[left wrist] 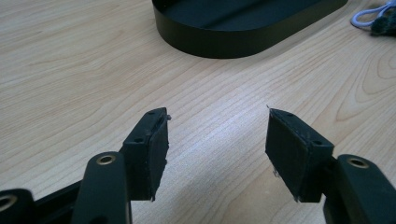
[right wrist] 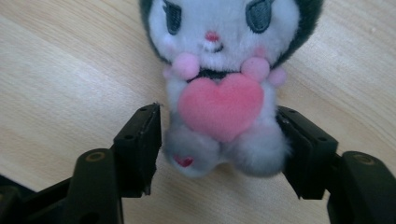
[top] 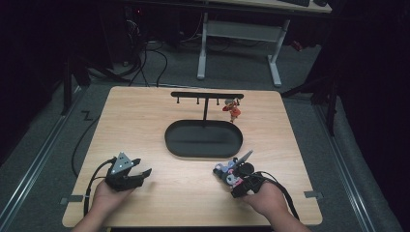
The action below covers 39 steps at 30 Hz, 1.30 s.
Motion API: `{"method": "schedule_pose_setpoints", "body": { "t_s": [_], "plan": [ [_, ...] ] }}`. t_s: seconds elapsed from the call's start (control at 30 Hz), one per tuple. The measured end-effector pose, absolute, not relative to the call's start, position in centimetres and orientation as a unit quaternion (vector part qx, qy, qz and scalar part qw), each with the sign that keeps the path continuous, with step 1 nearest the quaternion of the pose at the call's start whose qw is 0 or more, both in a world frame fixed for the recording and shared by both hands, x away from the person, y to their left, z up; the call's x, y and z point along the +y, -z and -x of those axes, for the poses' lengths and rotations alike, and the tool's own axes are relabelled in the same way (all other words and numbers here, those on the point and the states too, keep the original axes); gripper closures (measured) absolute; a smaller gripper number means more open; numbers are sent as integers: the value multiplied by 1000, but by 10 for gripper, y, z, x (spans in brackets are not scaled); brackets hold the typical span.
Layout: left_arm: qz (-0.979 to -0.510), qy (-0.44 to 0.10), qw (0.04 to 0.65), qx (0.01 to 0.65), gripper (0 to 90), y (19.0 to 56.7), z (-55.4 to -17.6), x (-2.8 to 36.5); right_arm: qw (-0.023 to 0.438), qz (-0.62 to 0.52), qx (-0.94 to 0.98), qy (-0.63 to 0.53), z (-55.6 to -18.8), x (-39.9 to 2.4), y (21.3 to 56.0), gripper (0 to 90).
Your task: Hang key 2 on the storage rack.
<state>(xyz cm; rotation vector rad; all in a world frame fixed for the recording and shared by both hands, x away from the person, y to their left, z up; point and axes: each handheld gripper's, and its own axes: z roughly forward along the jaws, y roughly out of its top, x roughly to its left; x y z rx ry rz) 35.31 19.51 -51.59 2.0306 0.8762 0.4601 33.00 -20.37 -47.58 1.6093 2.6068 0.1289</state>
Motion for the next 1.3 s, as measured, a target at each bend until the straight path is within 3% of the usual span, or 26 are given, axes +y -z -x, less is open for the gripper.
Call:
{"method": "schedule_pose_setpoints", "body": {
  "t_s": [0.1,0.2,0.8,1.3],
  "plan": [
    [-813,-182,426,352,395,516,-354,196,39,-527,848,-43,-331,-203,477,492],
    [-813,-182,426,352,395,516,-354,195,44,-520,852,-46,-331,-203,471,517],
    [-813,-181,427,351,395,515,-353,195,67,-528,842,-84,-344,-198,408,524],
    [-815,-180,427,349,395,516,-353,194,68,-530,840,-97,-363,-192,376,524]
  ]
}}
